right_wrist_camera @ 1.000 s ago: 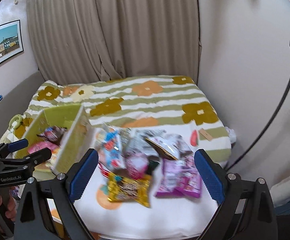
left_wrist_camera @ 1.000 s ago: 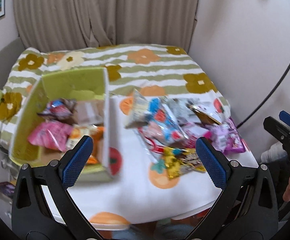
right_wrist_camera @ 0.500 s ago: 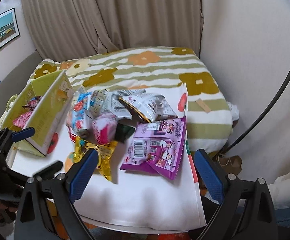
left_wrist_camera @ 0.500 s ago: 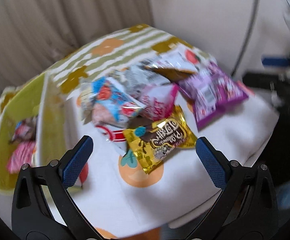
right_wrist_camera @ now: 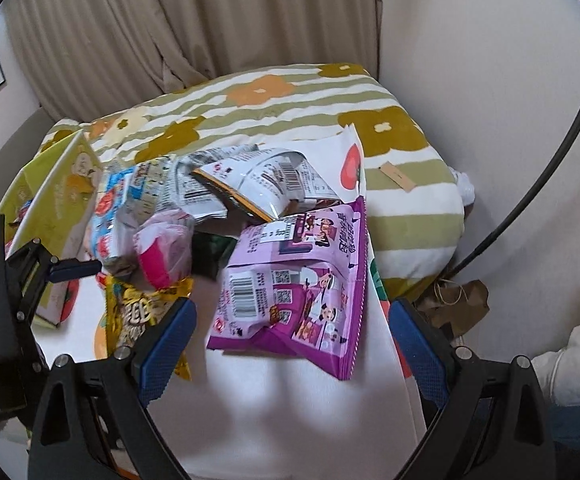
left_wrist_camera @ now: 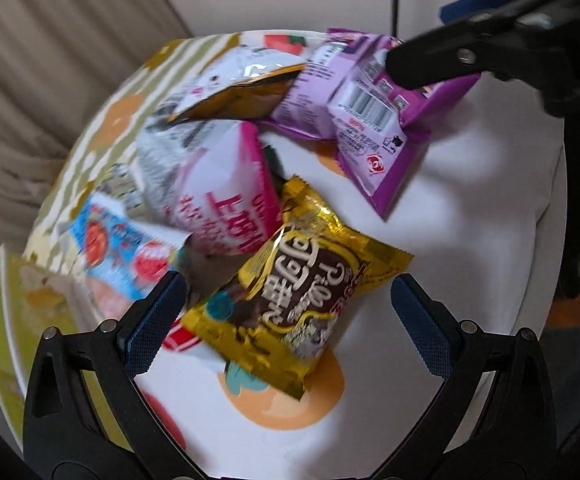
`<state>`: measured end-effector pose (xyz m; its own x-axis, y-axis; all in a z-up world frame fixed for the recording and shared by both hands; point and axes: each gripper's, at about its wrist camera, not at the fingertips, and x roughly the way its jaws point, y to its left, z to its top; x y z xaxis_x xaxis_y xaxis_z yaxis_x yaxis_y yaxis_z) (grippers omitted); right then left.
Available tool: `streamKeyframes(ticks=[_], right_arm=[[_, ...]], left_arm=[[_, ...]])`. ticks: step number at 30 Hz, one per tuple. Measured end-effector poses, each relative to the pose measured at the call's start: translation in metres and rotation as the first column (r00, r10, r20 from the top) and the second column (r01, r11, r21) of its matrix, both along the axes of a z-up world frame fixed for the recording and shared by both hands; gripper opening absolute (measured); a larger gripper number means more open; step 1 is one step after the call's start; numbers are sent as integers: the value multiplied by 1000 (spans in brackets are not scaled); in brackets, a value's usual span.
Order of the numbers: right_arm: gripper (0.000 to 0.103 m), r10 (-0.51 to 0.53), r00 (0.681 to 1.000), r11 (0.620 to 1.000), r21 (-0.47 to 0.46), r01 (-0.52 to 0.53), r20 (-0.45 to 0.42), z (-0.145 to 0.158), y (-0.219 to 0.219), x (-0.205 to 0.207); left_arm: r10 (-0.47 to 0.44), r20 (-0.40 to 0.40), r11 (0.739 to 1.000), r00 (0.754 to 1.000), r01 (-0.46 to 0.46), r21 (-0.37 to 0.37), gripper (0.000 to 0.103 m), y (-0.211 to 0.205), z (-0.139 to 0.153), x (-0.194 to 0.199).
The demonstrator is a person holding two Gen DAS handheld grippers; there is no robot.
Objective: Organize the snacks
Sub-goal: 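Grasp the gold Pillows pack with the left tool while the right tool reaches the purple bag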
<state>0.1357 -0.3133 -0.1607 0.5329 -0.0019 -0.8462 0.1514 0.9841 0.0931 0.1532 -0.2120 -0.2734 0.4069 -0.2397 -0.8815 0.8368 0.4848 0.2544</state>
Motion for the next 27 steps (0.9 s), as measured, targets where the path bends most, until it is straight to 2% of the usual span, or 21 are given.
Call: streamKeyframes(ticks=[9, 11, 13, 16, 27], right_arm=[[96, -34, 999, 999, -23, 33, -29, -18, 2, 26], [96, -37, 999, 999, -29, 36, -32, -21, 2, 31], [96, -41, 998, 999, -32, 39, -37, -24, 2, 37], [96, -44, 998, 998, -36, 42, -47, -29, 1, 44], [96, 8, 995, 998, -56, -14, -102, -49, 14, 59]], left_arm=[[-75, -132, 997, 988, 79, 25, 77, -10, -27, 20], [-83, -159, 995, 984, 90, 36, 67, -10, -33, 22], [-87, -190, 996, 978, 91, 13, 63, -9, -35, 23], [-76, -229, 997, 971, 78, 1, 62, -9, -37, 30], [-42, -273, 999, 961, 37, -23, 59, 3, -37, 37]])
